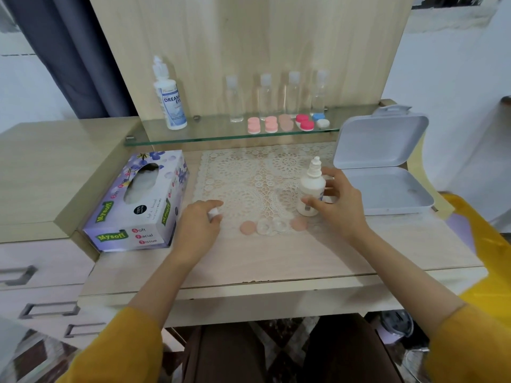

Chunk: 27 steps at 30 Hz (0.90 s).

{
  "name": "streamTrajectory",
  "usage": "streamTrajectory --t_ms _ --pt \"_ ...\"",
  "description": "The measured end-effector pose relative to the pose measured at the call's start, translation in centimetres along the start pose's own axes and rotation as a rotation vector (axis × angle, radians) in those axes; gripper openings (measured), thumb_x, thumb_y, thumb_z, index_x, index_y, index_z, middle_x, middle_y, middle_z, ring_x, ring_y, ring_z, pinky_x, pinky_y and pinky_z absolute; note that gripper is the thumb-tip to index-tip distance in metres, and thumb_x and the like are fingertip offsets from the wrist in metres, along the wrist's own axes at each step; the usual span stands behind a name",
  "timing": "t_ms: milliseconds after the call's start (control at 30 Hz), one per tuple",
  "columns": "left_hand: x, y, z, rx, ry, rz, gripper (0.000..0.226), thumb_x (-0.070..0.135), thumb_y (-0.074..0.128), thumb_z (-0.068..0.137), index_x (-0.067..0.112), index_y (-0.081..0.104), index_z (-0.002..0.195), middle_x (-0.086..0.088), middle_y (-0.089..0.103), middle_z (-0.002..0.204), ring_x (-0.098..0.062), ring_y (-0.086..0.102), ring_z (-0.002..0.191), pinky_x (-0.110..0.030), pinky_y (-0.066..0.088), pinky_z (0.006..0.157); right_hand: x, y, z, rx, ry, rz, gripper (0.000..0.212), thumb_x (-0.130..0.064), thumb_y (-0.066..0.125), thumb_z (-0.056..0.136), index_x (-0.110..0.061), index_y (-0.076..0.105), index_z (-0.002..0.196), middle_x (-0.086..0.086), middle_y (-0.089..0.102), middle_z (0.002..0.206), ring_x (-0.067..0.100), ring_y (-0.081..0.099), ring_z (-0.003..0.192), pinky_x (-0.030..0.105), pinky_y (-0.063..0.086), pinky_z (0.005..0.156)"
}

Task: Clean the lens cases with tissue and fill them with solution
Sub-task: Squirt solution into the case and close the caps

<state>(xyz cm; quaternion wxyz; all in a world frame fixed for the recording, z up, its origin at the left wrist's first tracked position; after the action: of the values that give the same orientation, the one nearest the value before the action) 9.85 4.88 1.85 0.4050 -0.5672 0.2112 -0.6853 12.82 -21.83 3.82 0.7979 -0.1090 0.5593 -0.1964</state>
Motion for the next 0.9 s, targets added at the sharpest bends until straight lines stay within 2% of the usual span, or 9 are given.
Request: streamTrajectory --t_ms 33,100,167,233,433,533,667,733,900 --pt "0.1 -0.2 0.1 0.014 -0.014 -0.032 0.035 0.007 0.062 0.084 0.01 0.06 0.119 -0.011 0.061 0.119 -0.026 0.057 0.101 -0.035 0.044 0.095 0.0 0.0 0.0 0.007 -0.002 0.014 0.057 -0.013 0.079 0.069 -0.015 0.051 0.119 -0.003 0.061 0.101 0.01 0.058 0.088 0.003 0.043 0.07" --pt "0.6 -0.8 0.2 0.05 -0.054 -0.152 0.036 0.008 0.067 0.081 0.01 0.06 0.116 -0.008 0.065 0.105 -0.014 0.06 0.086 -0.023 0.048 0.084 0.2 0.0 -0.2 0.013 0.01 0.039 0.056 -0.013 0.079 0.07 -0.015 0.052 0.119 -0.004 0.061 0.1 0.009 0.059 0.087 0.003 0.043 0.067" --pt "2.2 -1.4 0.6 0.059 -0.066 -0.279 0.029 0.01 0.072 0.077 0.013 0.062 0.104 0.003 0.063 0.087 0.004 0.056 0.071 -0.006 0.044 0.067 0.3 0.2 -0.4 0.022 0.03 0.076 0.055 -0.012 0.078 0.07 -0.016 0.052 0.118 -0.006 0.06 0.097 0.005 0.059 0.083 0.004 0.044 0.064" --pt "4.9 -2.1 1.3 0.055 -0.017 -0.381 0.023 0.01 0.074 0.074 0.016 0.063 0.093 0.01 0.061 0.081 0.01 0.056 0.065 -0.002 0.043 0.062 0.4 0.3 -0.7 0.04 0.045 0.133 0.053 -0.01 0.077 0.071 -0.019 0.053 0.116 -0.009 0.061 0.095 -0.001 0.059 0.083 0.005 0.044 0.063" --pt "14.0 -2.3 3.5 -0.073 0.187 -0.537 0.027 0.01 0.078 0.069 0.019 0.069 0.093 0.013 0.065 0.082 0.008 0.058 0.067 -0.006 0.045 0.069 0.3 0.5 -1.2 0.088 0.04 0.196 0.049 -0.007 0.076 0.071 -0.027 0.052 0.109 -0.014 0.059 0.09 -0.014 0.056 0.076 0.005 0.045 0.061" --pt "16.8 -1.5 4.4 -0.134 0.28 -0.501 0.029 0.008 0.078 0.068 0.024 0.068 0.09 0.013 0.065 0.078 0.008 0.06 0.066 -0.007 0.047 0.069 0.4 0.6 -1.1 0.082 0.038 0.206 0.05 -0.009 0.077 0.071 -0.025 0.053 0.112 -0.01 0.061 0.092 -0.008 0.058 0.079 0.007 0.046 0.064" --pt "18.0 0.1 5.1 -0.207 0.317 -0.42 0.033 0.009 0.079 0.067 0.014 0.07 0.098 -0.002 0.07 0.087 -0.011 0.066 0.081 -0.019 0.053 0.08 0.7 0.5 -1.2 0.079 0.035 0.227 0.05 -0.01 0.077 0.072 -0.021 0.055 0.115 -0.003 0.063 0.096 0.002 0.06 0.086 0.009 0.048 0.065" --pt "18.1 0.5 5.3 -0.228 0.327 -0.388 0.033 0.01 0.079 0.066 0.014 0.071 0.098 -0.002 0.071 0.091 -0.013 0.067 0.084 -0.023 0.053 0.082 0.8 0.5 -1.1 0.079 0.032 0.222 0.051 -0.011 0.077 0.071 -0.019 0.055 0.117 -0.002 0.063 0.097 0.005 0.061 0.087 0.011 0.049 0.067" --pt "18.2 1.1 5.3 -0.259 0.338 -0.345 0.032 0.009 0.078 0.068 0.015 0.071 0.098 0.004 0.068 0.086 -0.001 0.063 0.078 -0.012 0.05 0.076 1.1 0.5 -1.1 0.076 0.038 0.226 0.054 -0.014 0.078 0.071 -0.018 0.055 0.119 0.0 0.064 0.1 0.011 0.062 0.09 0.017 0.052 0.071"
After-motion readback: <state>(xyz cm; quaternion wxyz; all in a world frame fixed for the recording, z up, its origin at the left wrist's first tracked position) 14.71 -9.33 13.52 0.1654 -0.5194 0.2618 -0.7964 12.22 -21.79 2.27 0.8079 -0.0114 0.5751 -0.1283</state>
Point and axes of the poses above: each hand's wrist, its own z-axis towards the middle knuckle, its own y-axis out of the palm, x = y × z, the point moved 6 cm from there along z, towards the middle knuckle
